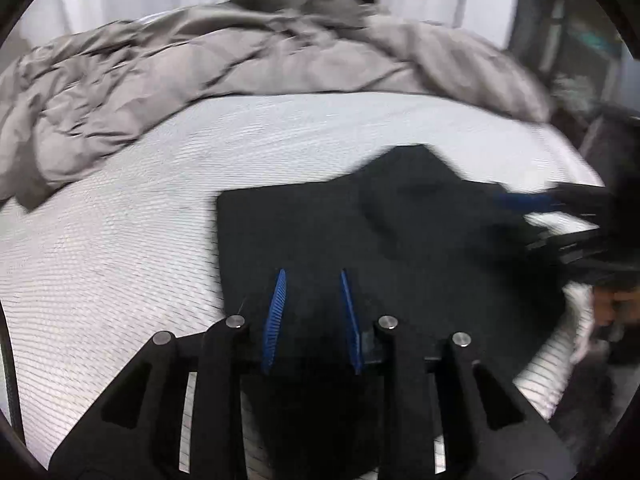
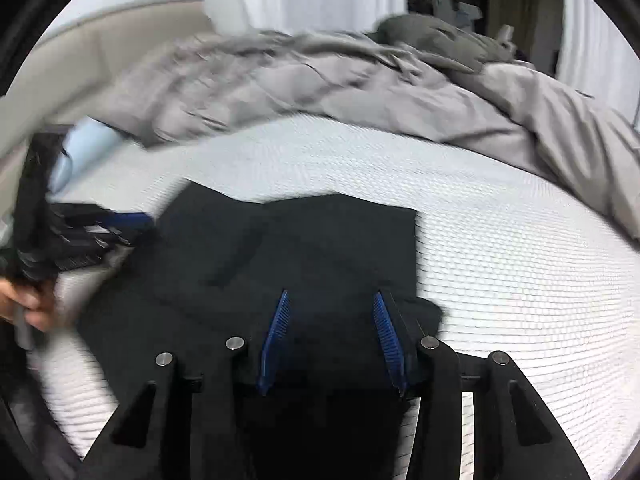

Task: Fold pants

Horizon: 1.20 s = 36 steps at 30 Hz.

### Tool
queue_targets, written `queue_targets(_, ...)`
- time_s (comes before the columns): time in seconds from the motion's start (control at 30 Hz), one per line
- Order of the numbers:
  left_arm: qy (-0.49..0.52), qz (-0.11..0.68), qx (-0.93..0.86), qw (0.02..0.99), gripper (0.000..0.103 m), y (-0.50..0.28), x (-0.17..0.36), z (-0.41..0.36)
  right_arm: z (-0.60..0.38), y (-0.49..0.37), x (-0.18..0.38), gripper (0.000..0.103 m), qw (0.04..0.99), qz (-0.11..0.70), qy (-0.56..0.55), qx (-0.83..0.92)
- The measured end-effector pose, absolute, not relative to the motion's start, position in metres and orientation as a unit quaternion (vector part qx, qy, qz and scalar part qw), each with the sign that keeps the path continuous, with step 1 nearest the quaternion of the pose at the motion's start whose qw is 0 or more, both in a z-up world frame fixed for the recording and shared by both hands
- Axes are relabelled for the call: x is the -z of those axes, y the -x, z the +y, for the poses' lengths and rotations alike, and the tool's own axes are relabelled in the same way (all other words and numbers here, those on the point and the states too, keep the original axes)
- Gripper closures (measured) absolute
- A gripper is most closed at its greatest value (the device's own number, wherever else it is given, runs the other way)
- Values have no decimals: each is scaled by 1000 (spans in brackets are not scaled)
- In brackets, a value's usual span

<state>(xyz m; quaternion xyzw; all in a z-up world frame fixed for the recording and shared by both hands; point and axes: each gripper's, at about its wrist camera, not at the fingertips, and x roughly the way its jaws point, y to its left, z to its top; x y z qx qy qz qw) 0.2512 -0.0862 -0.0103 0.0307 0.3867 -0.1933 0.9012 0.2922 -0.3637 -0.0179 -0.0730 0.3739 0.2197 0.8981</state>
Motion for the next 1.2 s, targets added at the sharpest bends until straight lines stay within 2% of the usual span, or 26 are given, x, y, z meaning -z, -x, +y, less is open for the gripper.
queue_targets(0.1, -60, 426, 253, 866, 79, -241, 39, -117, -332, -286, 40, 56, 869, 408, 98, -261)
queue_targets(0.17, -70, 424, 256, 866, 79, -234, 48, -116, -321, -287, 60, 56, 855, 432, 127, -258)
queue_targets(0.23, -53, 425, 265, 864, 78, -229, 46, -103, -327, -282, 67, 56, 858, 418, 151, -255)
queue_targets(0.43, -27, 410, 225, 884, 79, -211, 44, -62, -387, -268, 51, 62, 878, 410, 111, -221)
queue_targets(0.53, -16, 373, 254, 892, 78, -190, 28, -66, -372, -254, 36, 59, 890, 382, 114, -223)
queue_targets(0.6, -8, 375, 274, 886, 78, -186, 29, -78, -351, -242, 31, 57, 880, 374, 111, -271)
queue_targets(0.73, -76, 411, 298, 858, 75, -183, 55, -103, -310, -247, 64, 54, 846, 411, 179, -287)
queue_targets(0.8, -85, 410, 310, 854, 74, -176, 53, -98, -320, -246, 72, 54, 846, 411, 199, -276)
queue_targets(1.03, -25, 414, 322, 851, 73, -166, 38, -58, -437, -238, 41, 53, 881, 405, 80, -233)
queue_targets(1.07, -11, 409, 326, 852, 70, -165, 31, -52, -443, -237, 40, 45, 881, 406, 69, -232)
queue_targets(1.1, 9, 398, 328, 857, 67, -166, 23, -43, -451, -237, 36, 44, 881, 404, 46, -242)
queue_targets(1.17, 60, 369, 307, 875, 39, -169, 10, -23, -468, -245, 31, 41, 884, 396, -17, -247)
queue_targets(1.2, 86, 360, 290, 883, 35, -174, 8, -14, -475, -252, 30, 33, 884, 396, -47, -245)
